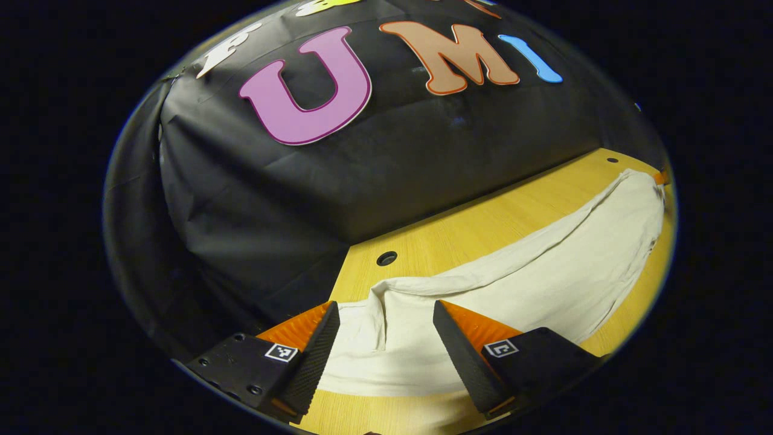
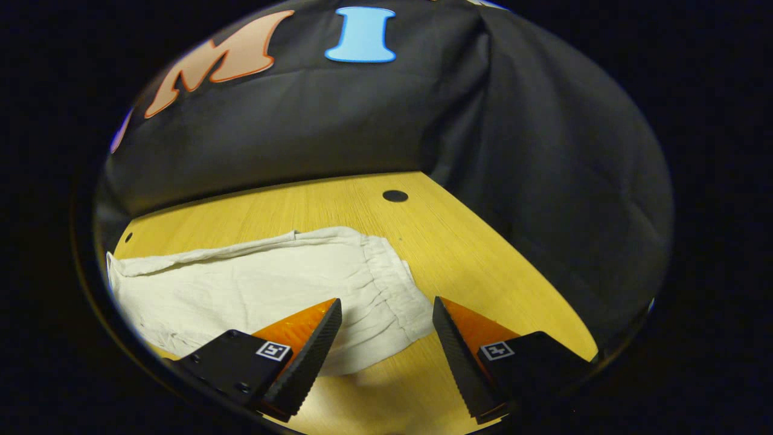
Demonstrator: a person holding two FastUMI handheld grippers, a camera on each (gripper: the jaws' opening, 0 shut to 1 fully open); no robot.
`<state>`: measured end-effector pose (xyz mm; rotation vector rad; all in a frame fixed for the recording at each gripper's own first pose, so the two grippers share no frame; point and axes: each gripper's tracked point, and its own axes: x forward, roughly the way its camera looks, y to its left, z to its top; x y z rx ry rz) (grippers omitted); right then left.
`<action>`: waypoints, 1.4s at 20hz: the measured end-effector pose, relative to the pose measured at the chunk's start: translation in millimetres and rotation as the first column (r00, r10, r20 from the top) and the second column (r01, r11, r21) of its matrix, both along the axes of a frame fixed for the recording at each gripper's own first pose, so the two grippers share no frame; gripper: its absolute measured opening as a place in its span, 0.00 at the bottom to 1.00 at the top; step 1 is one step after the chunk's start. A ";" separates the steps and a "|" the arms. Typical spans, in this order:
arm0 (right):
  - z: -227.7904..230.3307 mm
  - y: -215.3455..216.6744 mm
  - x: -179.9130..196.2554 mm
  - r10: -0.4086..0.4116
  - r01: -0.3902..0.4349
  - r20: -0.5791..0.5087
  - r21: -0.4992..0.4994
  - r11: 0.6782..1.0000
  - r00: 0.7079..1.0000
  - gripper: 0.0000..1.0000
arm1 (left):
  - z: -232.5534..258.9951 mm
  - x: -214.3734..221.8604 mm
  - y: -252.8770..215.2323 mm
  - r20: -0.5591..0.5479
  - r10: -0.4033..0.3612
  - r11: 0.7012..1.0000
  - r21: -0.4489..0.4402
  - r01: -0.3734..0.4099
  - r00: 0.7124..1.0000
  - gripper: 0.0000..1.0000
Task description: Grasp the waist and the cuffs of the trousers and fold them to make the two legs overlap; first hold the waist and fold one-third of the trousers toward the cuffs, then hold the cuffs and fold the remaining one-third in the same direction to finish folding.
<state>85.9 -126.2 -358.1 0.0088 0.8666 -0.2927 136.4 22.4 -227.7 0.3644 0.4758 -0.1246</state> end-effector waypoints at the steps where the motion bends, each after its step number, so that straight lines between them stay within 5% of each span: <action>1: -1.2 0.8 -4.9 -0.031 0.031 -0.014 0.017 0.999 0.999 0.98 | -0.5 -1.5 -0.6 -0.001 -0.006 1.000 0.002 0.006 1.000 0.96; 7: -24.8 10.3 -17.2 -0.222 0.236 -0.113 0.132 0.963 0.969 0.97 | 2.1 1.2 0.7 -0.008 -0.008 1.000 -0.020 0.008 1.000 0.95; 10: -20.3 3.7 -15.0 -0.241 0.253 -0.109 0.115 0.961 0.964 0.92 | 5.0 0.7 -3.8 -0.005 -0.017 1.000 -0.015 0.017 1.000 0.96; 11: -25.0 4.7 -16.7 -0.236 0.253 -0.127 0.136 0.958 0.963 0.82 | 5.9 0.5 -4.4 -0.006 -0.018 1.000 -0.014 0.017 1.000 0.95; 13: -21.6 6.1 -12.8 -0.243 0.266 -0.143 0.177 0.948 0.959 0.34 | 5.9 -0.2 -4.0 -0.006 -0.016 1.000 -0.019 0.016 1.000 0.96; 14: -19.7 6.7 -12.6 -0.244 0.270 -0.149 0.196 0.943 0.958 0.17 | 5.5 -0.8 -5.2 -0.007 -0.012 1.000 -0.025 0.012 1.000 0.96; 15: -19.8 4.8 -11.7 -0.242 0.269 -0.148 0.200 0.942 0.959 0.12 | 5.9 -3.1 -6.4 -0.008 -0.007 1.000 -0.030 0.007 1.000 0.95; 23: 43.3 10.6 6.6 -0.114 0.101 0.042 0.232 0.967 0.993 0.14 | 5.9 -25.1 -1.4 -0.028 0.072 0.994 -0.085 -0.074 0.997 0.95; 28: 99.5 13.2 8.9 0.008 -0.054 0.197 0.232 0.971 0.980 0.14 | 13.5 -27.7 14.6 -0.017 0.139 0.976 -0.165 -0.139 0.990 0.96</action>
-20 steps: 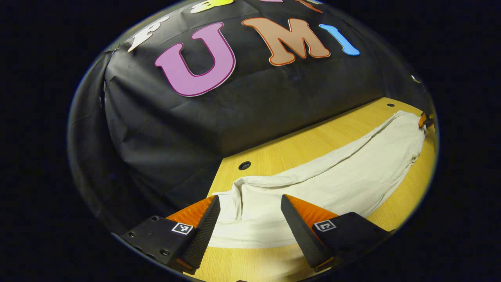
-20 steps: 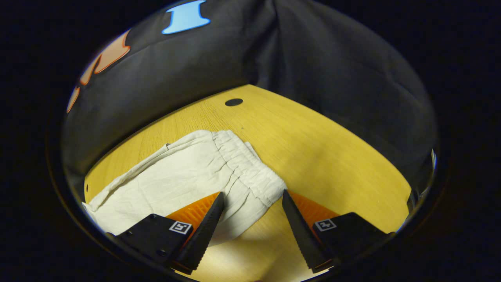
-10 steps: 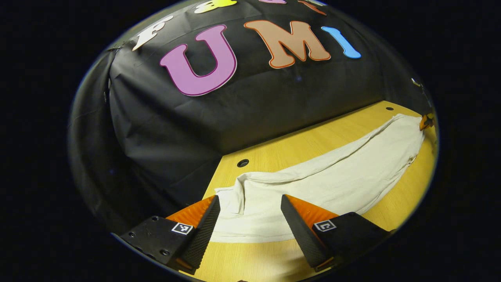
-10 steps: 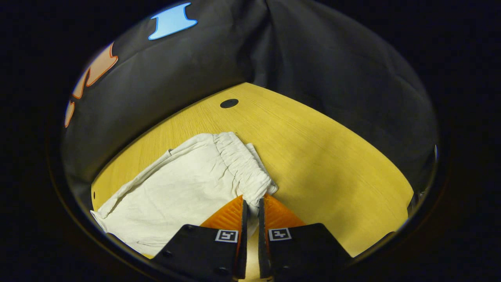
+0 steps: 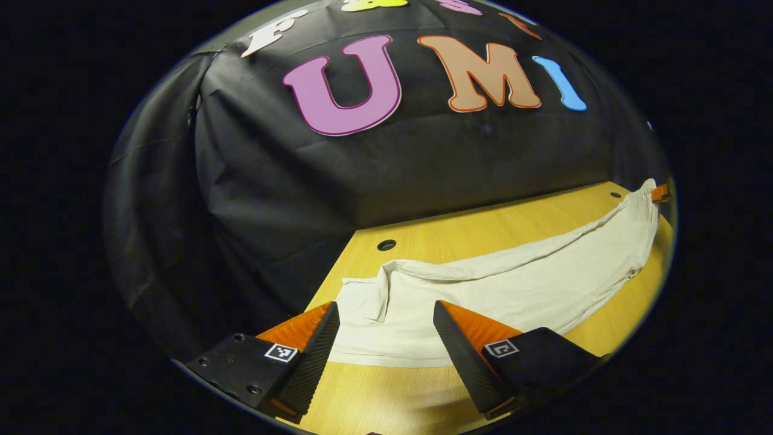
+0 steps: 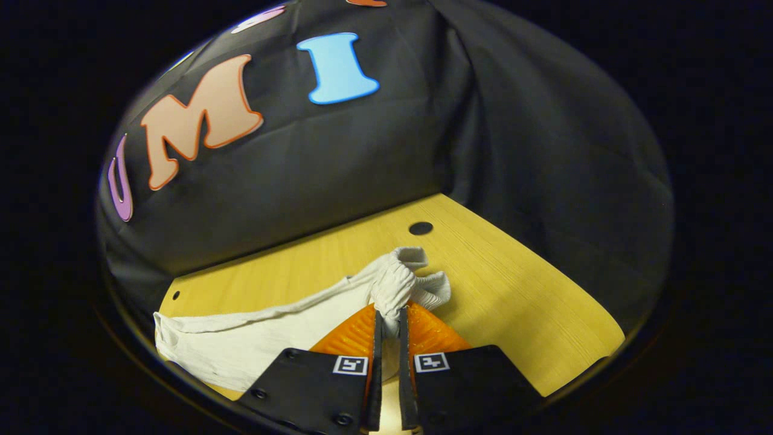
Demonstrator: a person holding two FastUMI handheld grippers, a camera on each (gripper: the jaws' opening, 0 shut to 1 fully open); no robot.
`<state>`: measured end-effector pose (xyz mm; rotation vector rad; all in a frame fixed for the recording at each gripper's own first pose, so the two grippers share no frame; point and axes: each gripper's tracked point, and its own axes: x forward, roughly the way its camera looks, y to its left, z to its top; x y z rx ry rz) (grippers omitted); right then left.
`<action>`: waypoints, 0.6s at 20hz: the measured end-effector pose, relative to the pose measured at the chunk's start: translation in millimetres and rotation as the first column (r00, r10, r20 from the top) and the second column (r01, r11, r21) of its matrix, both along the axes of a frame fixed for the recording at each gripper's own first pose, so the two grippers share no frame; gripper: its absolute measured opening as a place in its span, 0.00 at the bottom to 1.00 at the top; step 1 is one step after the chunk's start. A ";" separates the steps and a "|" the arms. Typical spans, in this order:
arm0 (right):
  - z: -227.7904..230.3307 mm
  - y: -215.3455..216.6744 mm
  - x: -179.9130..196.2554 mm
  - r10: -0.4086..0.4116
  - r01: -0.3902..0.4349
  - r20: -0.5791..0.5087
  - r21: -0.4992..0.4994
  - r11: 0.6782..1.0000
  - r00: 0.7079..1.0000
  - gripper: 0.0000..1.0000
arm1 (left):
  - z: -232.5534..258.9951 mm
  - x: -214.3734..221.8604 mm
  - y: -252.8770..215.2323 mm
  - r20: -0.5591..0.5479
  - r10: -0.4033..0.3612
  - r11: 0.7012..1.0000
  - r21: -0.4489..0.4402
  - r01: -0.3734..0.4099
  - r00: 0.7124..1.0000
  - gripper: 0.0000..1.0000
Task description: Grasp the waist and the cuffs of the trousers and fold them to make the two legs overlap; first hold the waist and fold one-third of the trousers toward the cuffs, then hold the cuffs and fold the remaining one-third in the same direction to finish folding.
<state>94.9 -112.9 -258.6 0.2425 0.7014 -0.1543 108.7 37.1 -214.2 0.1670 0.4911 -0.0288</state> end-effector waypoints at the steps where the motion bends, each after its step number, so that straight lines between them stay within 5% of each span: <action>1: 5.3 -1.2 -3.1 0.016 -0.016 0.020 0.000 1.000 1.000 0.14 | 0.9 0.4 2.3 0.005 0.006 1.000 -0.008 -0.006 1.000 0.96; 12: 0.6 1.9 -7.6 0.239 -0.240 0.179 -0.018 0.971 0.954 0.14 | 0.5 8.8 48.2 0.023 0.017 0.999 -0.041 -0.016 1.000 0.96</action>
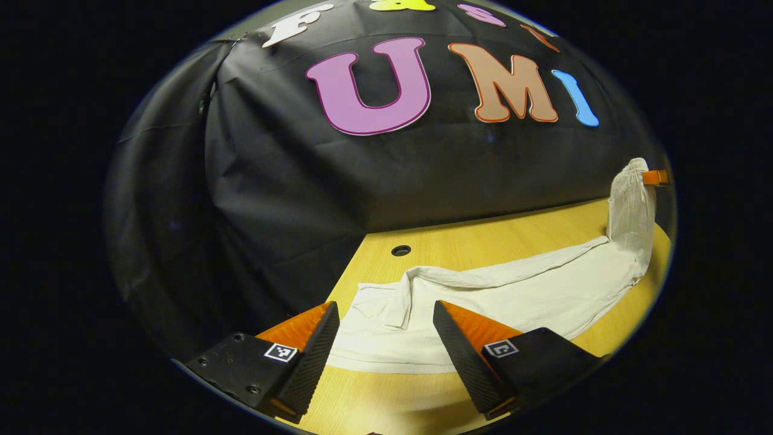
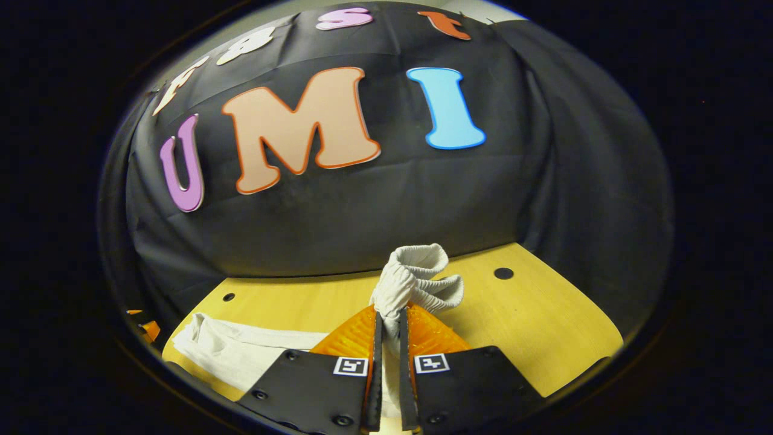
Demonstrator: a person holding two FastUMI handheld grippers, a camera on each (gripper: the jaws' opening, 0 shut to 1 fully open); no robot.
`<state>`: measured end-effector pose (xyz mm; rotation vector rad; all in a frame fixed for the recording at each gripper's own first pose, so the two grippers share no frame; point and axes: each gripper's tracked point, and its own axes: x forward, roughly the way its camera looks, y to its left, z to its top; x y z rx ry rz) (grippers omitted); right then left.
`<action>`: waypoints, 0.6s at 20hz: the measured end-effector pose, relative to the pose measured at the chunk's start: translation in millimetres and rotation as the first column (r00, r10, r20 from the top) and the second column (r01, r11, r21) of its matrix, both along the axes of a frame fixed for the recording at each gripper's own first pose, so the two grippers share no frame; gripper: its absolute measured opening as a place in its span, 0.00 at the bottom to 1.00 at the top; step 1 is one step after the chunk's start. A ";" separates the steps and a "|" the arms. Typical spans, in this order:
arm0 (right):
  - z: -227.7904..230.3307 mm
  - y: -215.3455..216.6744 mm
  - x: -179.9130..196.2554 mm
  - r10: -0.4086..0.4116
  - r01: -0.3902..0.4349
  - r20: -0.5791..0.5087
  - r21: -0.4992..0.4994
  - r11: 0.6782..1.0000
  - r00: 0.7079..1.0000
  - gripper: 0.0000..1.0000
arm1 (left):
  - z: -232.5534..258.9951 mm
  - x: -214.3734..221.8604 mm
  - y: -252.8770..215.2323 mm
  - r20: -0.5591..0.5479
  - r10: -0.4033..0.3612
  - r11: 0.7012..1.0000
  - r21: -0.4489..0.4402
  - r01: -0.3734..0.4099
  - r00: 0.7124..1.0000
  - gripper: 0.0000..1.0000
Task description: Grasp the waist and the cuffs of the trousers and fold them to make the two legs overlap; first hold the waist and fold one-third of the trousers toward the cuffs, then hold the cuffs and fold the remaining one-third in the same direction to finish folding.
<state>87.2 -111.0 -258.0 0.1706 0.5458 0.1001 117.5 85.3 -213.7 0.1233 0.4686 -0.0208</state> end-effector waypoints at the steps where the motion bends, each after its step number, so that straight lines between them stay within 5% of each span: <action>1: 0.9 -0.4 -0.3 0.025 -0.025 0.005 -0.004 1.000 1.000 0.14 | 0.3 -0.8 5.0 0.000 0.002 1.000 -0.003 -0.002 1.000 0.96; 7: 12.5 -8.7 -6.7 0.204 -0.204 0.005 -0.047 0.978 0.979 0.14 | -5.1 -4.8 33.6 -0.006 0.026 1.000 -0.008 -0.026 1.000 0.96; 12: 13.6 -10.3 -9.1 0.345 -0.348 -0.050 -0.124 0.929 0.937 0.14 | -17.2 -7.3 52.7 -0.029 0.044 0.999 -0.014 -0.044 0.999 0.96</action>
